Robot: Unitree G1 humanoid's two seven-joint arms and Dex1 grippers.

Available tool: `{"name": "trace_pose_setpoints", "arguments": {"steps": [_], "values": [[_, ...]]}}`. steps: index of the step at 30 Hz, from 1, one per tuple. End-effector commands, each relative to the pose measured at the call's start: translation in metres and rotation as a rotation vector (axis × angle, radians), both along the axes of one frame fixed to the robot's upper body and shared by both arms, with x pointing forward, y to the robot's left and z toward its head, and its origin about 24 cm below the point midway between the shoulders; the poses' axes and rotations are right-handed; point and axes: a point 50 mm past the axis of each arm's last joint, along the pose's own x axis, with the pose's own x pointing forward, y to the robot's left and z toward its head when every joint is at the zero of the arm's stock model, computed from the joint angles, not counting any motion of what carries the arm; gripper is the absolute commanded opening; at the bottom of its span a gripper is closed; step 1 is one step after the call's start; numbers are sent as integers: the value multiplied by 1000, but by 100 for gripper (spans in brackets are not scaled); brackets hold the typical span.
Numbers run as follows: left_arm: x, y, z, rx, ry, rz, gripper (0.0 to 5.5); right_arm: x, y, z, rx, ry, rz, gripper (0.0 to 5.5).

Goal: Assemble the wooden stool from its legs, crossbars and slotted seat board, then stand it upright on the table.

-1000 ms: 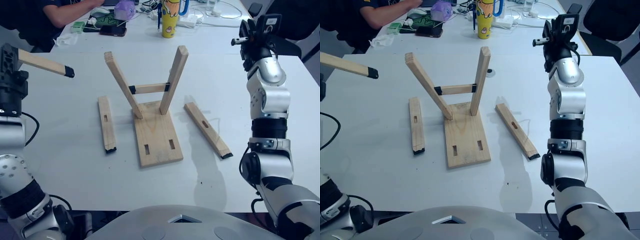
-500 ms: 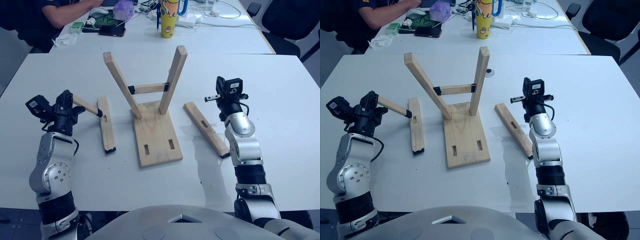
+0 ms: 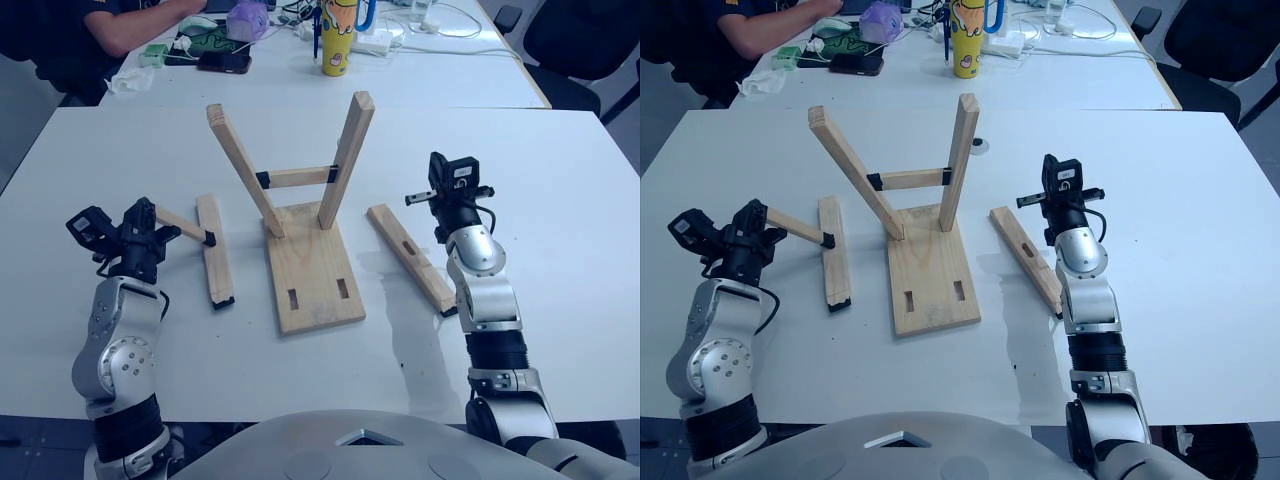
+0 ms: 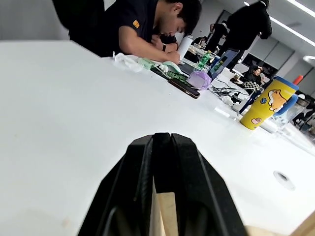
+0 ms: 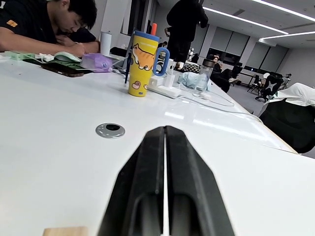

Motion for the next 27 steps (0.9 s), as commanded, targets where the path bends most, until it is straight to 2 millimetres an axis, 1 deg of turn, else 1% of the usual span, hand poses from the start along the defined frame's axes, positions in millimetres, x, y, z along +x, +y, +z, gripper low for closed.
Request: {"name": "trace_pose_setpoints", "arguments": {"steps": [1,4,6,10,14,17,19,21,23,25,27], "values": [[2,-8,-12,157,77,-55,41,1,3,5,12,-17,7,0],[10,-19,-17,225,76,-121,41,2,5,5,21,-15,7,0],[12,-20,-24,252,83,-138,41,3,7,6,24,-15,10,0],[12,-17,-47,257,99,-155,41,4,5,6,27,-20,2,0],[-2,-12,-68,291,151,-185,41,4,6,7,29,-20,3,0],[-15,-17,-80,322,195,-253,41,4,4,7,28,-19,-3,0],[-20,-22,-86,336,229,-313,41,4,4,7,28,-17,-4,0],[-22,-26,-89,345,259,-373,41,4,4,7,29,-16,-4,0],[-20,-23,-84,359,255,-383,41,5,4,7,29,-16,-2,0],[-16,-19,-76,368,221,-360,41,5,4,7,27,-16,1,0],[-7,-16,-59,381,150,-326,41,6,5,7,26,-17,2,0]]}}
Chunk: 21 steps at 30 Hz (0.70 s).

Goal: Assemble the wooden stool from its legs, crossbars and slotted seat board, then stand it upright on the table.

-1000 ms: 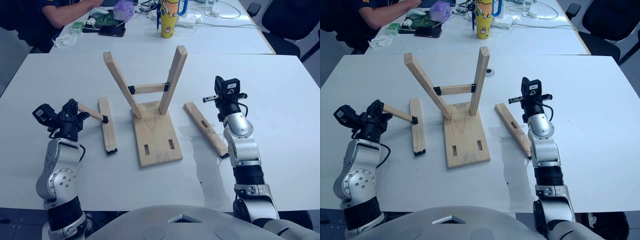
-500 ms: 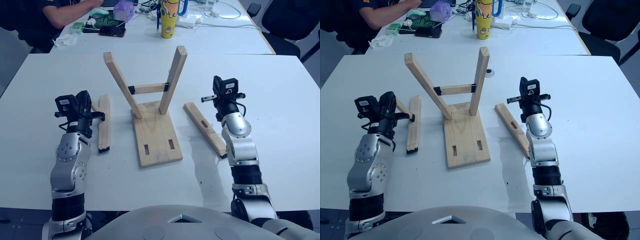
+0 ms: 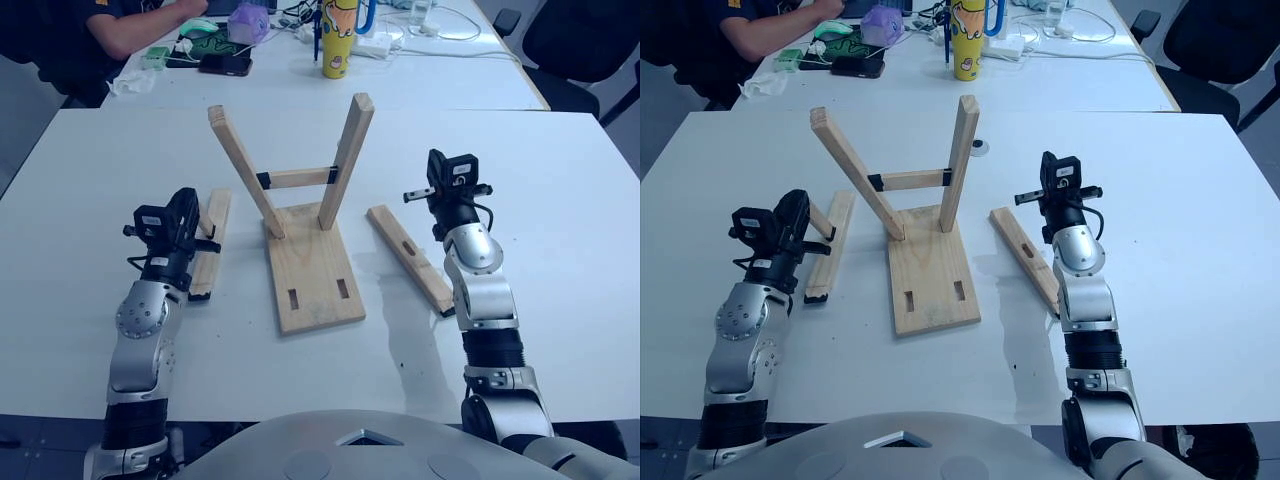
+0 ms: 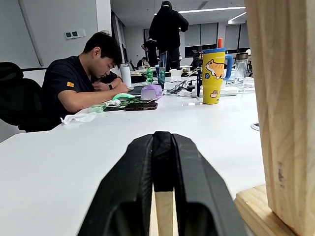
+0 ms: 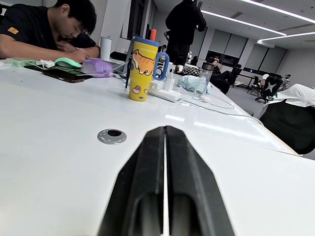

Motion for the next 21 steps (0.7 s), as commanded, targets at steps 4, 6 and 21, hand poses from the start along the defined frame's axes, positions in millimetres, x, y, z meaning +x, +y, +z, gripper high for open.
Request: {"name": "trace_pose_setpoints", "arguments": {"steps": [4,6,21], "values": [[-1,9,-5,16,122,57,112,4,3,5,6,-11,6,0],[4,7,11,23,66,55,141,4,3,5,6,-13,6,0],[32,3,108,18,-205,55,112,3,5,3,6,-14,2,0]]}}
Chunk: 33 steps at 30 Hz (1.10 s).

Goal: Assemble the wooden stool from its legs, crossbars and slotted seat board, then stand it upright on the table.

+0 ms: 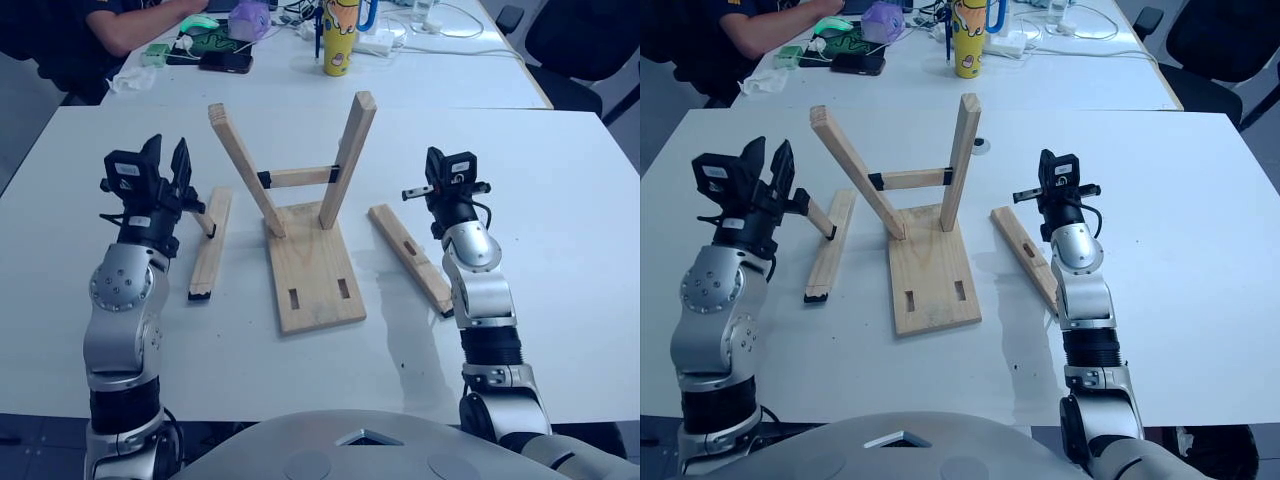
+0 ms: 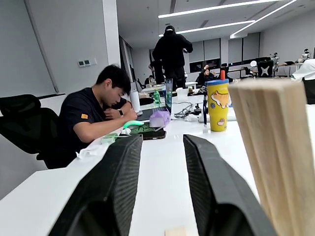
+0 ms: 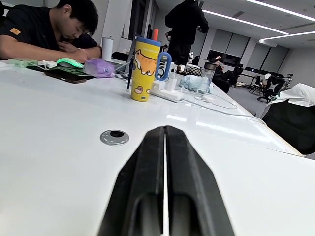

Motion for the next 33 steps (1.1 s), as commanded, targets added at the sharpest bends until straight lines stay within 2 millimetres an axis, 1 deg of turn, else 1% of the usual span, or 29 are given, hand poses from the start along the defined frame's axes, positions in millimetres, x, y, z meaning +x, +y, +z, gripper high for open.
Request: {"name": "trace_pose_setpoints", "arguments": {"steps": [1,5,8,9,10,12,14,15,16,18,20,21,22,28,31,33], "values": [[16,10,29,-29,-38,9,101,1,2,2,0,-9,-1,0],[33,13,53,-67,-69,-15,41,3,3,3,1,-13,-1,0],[37,13,76,-105,-127,-20,2,3,3,4,2,-16,1,0],[38,13,78,-111,-125,-14,2,3,3,4,3,-16,1,0],[39,13,74,-120,-102,-10,2,2,3,3,3,-15,-1,0],[41,11,49,-126,7,-9,2,2,3,2,3,-13,0,0],[39,5,6,-142,169,-5,2,1,3,2,5,-10,-2,0],[35,1,-22,-157,272,-5,2,0,3,2,6,-11,-5,0],[29,-1,-49,-134,363,-2,2,1,3,3,11,-13,-7,0],[18,3,-93,-111,508,19,2,1,4,6,22,-20,-8,0],[12,10,-117,-87,572,41,2,2,7,9,34,-27,-4,0],[10,14,-123,-87,580,51,2,2,8,11,38,-31,1,0],[11,16,-121,-92,561,52,2,2,9,13,40,-34,4,0],[28,15,-70,-113,327,7,2,1,9,12,41,-26,9,0],[32,12,-35,-108,213,-12,2,0,10,12,39,-24,10,0],[34,11,-15,-95,168,-7,2,0,9,11,37,-22,8,0]]}}
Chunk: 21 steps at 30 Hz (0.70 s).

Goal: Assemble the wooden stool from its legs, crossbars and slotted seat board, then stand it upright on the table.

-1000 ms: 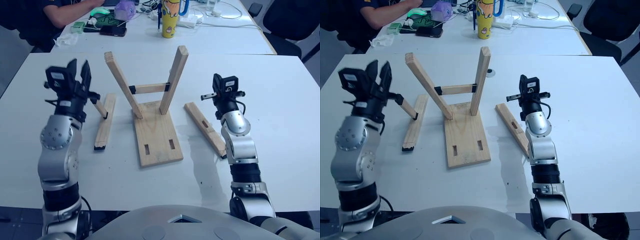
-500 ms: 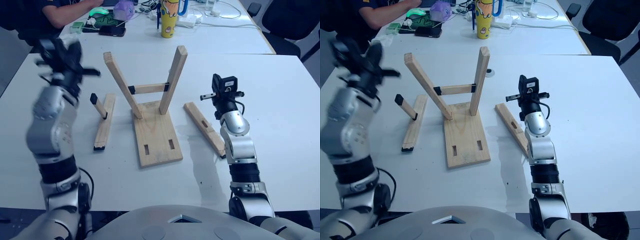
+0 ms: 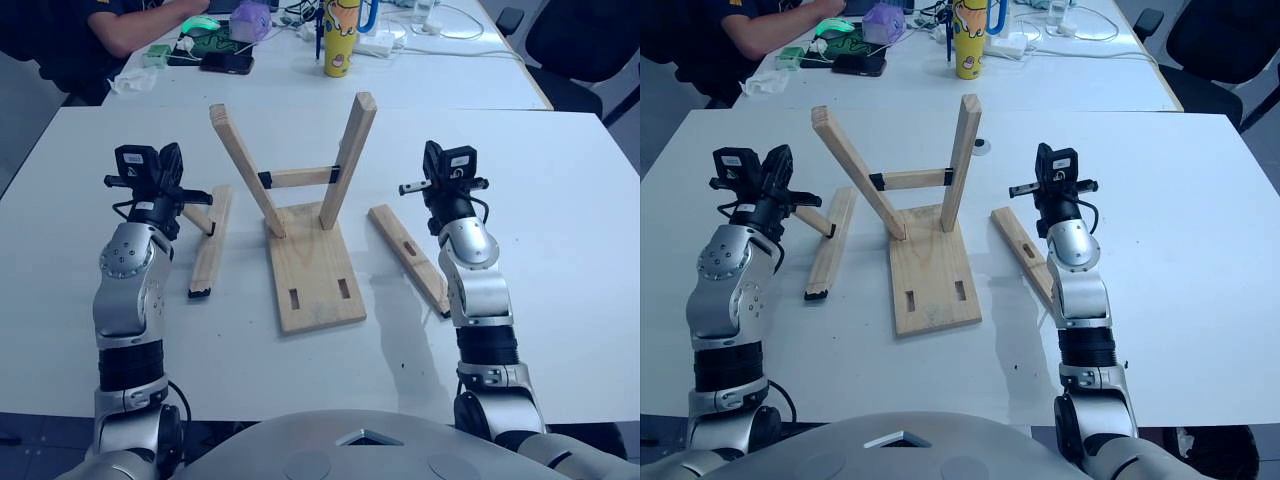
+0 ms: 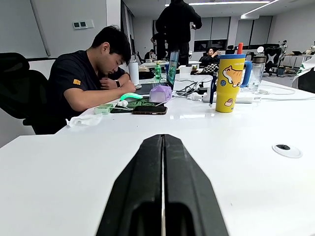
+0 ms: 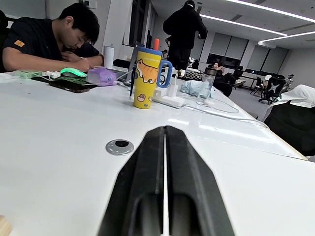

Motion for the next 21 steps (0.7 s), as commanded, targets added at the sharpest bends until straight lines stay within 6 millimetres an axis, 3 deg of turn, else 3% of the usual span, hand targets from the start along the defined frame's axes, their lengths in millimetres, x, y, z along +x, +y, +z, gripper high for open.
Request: {"name": "trace_pose_setpoints", "arguments": {"steps": [1,5,7,10,13,16,21], "values": [[3,-2,27,19,-37,1,2,0,1,1,6,-2,3,0],[1,6,48,57,-85,29,2,-1,1,1,5,-2,-1,0],[-3,22,43,70,-58,84,2,0,1,2,6,-4,-5,0],[-17,54,14,74,73,180,2,0,0,1,7,-3,-8,0],[-42,76,-33,104,325,195,2,0,-1,0,7,2,-10,0],[-70,70,-67,50,563,36,46,-2,-2,-1,2,3,-17,0],[-84,44,-67,-44,638,-169,111,-3,0,0,-15,-7,-11,0]]}}
